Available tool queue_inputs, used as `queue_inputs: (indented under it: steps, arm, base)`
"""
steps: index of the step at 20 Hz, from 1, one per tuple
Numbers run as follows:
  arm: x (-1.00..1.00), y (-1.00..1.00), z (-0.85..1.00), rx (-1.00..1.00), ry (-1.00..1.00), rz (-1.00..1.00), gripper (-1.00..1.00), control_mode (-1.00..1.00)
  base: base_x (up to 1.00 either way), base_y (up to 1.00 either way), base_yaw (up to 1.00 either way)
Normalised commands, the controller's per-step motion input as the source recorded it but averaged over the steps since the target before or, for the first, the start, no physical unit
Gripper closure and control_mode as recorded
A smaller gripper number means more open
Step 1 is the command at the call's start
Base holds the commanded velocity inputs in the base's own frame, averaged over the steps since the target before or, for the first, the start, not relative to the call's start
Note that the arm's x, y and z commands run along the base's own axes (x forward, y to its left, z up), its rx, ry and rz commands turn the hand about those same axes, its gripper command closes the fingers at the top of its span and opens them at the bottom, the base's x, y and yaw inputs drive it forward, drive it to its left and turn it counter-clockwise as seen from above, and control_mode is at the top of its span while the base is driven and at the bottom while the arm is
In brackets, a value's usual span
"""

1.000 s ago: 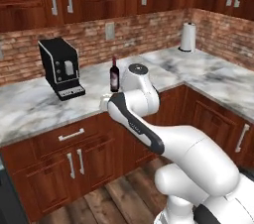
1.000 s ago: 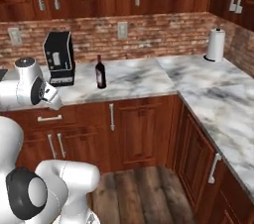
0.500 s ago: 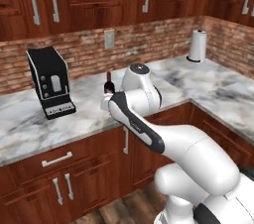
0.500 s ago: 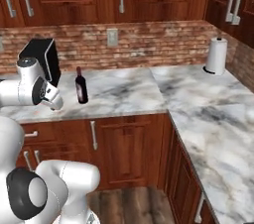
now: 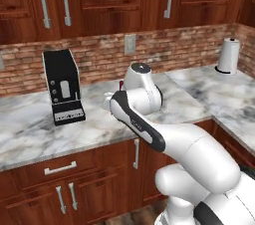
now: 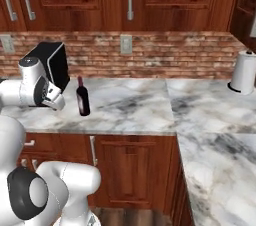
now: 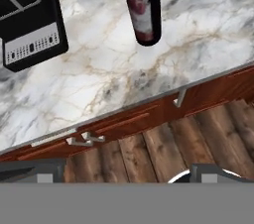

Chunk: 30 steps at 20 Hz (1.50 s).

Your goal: There is a wine glass and glass cup on the dining counter. Place the wine bottle next to the wine glass and the juice bottle next to the glass cup.

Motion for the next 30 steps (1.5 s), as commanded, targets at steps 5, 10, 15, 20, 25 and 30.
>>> queue_inputs:
  steps: [5, 10, 15, 20, 25, 30]
  arm:
    - [0.0, 0.0, 0.0, 0.0, 0.0, 0.0, -1.0, 1.0]
    - [0.0, 0.0, 0.0, 0.0, 0.0, 0.0, -1.0, 1.0]
    - [0.0, 0.0, 0.0, 0.0, 0.0, 0.0, -1.0, 1.0]
    - [0.0, 0.0, 0.0, 0.0, 0.0, 0.0, -1.0, 1.0]
    - [0.0, 0.0, 0.0, 0.0, 0.0, 0.0, -1.0, 1.0]
    - [0.0, 0.0, 0.0, 0.0, 0.0, 0.0, -1.0, 1.0]
  base:
    - [0.57, -0.41, 0.25]
    - [0.53, -0.37, 0.17]
    - [0.29, -0.12, 0.01]
    - [0.17, -0.03, 0.01]
    - [0.18, 0.0, 0.0]
    - [0.23, 0.0, 0.01]
